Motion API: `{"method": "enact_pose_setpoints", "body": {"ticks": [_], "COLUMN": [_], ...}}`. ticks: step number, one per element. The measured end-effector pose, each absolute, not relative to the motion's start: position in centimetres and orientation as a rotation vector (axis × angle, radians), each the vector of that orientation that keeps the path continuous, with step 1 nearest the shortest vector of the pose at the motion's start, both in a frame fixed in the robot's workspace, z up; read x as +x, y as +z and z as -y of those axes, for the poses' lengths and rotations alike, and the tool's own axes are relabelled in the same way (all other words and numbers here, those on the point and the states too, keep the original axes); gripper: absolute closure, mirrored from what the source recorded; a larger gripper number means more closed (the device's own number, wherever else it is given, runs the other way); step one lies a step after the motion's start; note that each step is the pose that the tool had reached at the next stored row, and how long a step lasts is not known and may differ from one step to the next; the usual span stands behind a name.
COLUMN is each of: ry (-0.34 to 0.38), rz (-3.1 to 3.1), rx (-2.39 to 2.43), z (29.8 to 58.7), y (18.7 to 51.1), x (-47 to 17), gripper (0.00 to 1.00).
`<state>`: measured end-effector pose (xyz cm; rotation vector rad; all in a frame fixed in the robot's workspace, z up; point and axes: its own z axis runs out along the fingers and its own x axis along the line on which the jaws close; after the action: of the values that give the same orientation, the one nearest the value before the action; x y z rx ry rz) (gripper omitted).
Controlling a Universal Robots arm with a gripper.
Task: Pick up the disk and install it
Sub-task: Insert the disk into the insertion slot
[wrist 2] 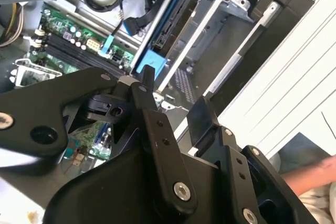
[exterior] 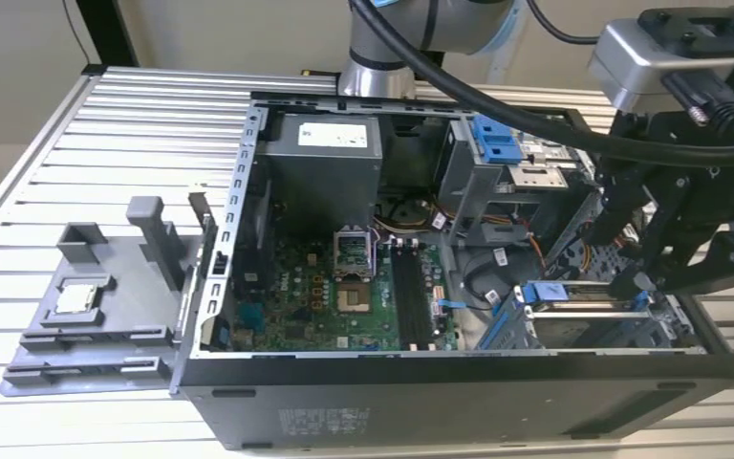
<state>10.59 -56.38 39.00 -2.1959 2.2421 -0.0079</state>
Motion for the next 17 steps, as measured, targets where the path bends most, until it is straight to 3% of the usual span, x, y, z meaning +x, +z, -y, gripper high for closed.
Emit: {"method": "enact_pose_setpoints", "body": {"ticks": [10,17], "ry": [-0.020,0.048], "rz": [-2.250,-2.245], "rx": [-2.213,-2.218], "z": [55.9,55.9], "y": [38.4,38.3], "x": [12.5,13.4], "gripper": [0.00,0.00]}}
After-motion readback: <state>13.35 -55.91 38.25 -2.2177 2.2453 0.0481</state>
